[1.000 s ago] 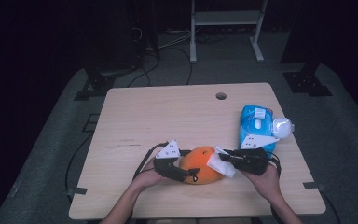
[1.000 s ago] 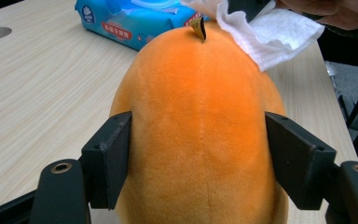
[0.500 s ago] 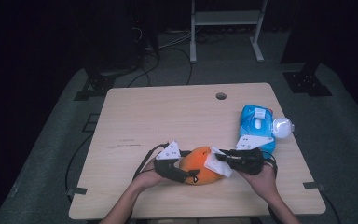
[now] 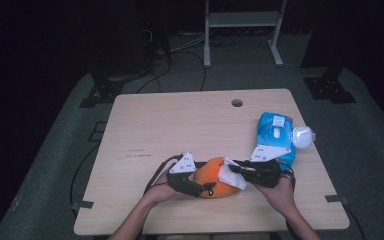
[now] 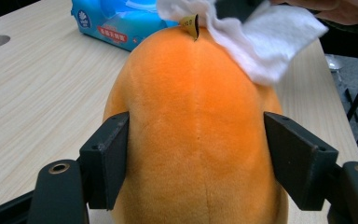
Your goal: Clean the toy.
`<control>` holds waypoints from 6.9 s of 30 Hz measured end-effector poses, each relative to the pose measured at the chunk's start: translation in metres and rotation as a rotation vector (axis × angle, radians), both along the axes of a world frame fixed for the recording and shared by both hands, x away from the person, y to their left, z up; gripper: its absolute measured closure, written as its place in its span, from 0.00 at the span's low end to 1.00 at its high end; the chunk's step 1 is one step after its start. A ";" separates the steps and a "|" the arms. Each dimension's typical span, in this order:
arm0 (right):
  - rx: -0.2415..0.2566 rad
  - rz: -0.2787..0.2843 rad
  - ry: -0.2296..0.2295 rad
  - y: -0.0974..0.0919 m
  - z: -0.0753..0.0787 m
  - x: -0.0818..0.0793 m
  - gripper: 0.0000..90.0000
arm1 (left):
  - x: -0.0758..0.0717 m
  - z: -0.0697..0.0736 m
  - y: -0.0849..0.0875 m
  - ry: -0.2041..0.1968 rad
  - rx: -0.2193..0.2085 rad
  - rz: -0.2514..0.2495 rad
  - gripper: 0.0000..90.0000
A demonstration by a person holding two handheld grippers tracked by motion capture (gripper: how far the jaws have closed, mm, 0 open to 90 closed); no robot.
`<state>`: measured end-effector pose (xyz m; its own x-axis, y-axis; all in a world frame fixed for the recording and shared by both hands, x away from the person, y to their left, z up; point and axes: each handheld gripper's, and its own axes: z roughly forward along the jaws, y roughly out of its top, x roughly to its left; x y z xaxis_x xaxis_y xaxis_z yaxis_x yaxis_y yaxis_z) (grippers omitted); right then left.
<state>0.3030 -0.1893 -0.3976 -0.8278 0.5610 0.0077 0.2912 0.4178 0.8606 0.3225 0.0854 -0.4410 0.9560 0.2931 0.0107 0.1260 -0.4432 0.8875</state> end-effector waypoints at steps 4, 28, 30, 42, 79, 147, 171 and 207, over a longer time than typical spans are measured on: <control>0.013 -0.051 0.008 -0.012 -0.002 0.004 0.88 | -0.001 0.000 -0.002 -0.006 0.002 0.000 0.30; 0.017 -0.070 0.035 -0.019 -0.010 0.001 0.88 | 0.007 -0.003 0.005 0.052 -0.024 0.037 0.30; 0.012 -0.061 0.032 -0.014 -0.010 0.000 0.88 | 0.007 -0.003 0.005 0.051 -0.021 0.046 0.30; 0.052 -0.040 0.041 -0.012 -0.007 -0.002 0.88 | 0.001 0.001 -0.003 -0.003 0.009 -0.001 0.29; 0.041 0.046 0.021 0.005 0.007 -0.003 0.88 | -0.007 0.011 -0.010 -0.041 0.037 -0.053 0.34; -0.027 0.035 -0.032 -0.002 0.008 -0.006 0.87 | -0.015 0.010 -0.025 -0.023 0.041 -0.029 0.32; -0.037 0.050 -0.048 0.002 0.005 -0.011 0.88 | -0.010 0.012 -0.025 0.027 -0.056 -0.014 0.13; 0.042 0.034 0.042 -0.021 0.000 -0.006 0.88 | -0.009 0.001 -0.020 0.010 -0.012 0.010 0.30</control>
<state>0.2971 -0.2107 -0.3977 -0.8448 0.5309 0.0663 0.3139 0.3914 0.8650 0.3133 0.0659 -0.4397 0.9530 0.3030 -0.0022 0.1391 -0.4312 0.8914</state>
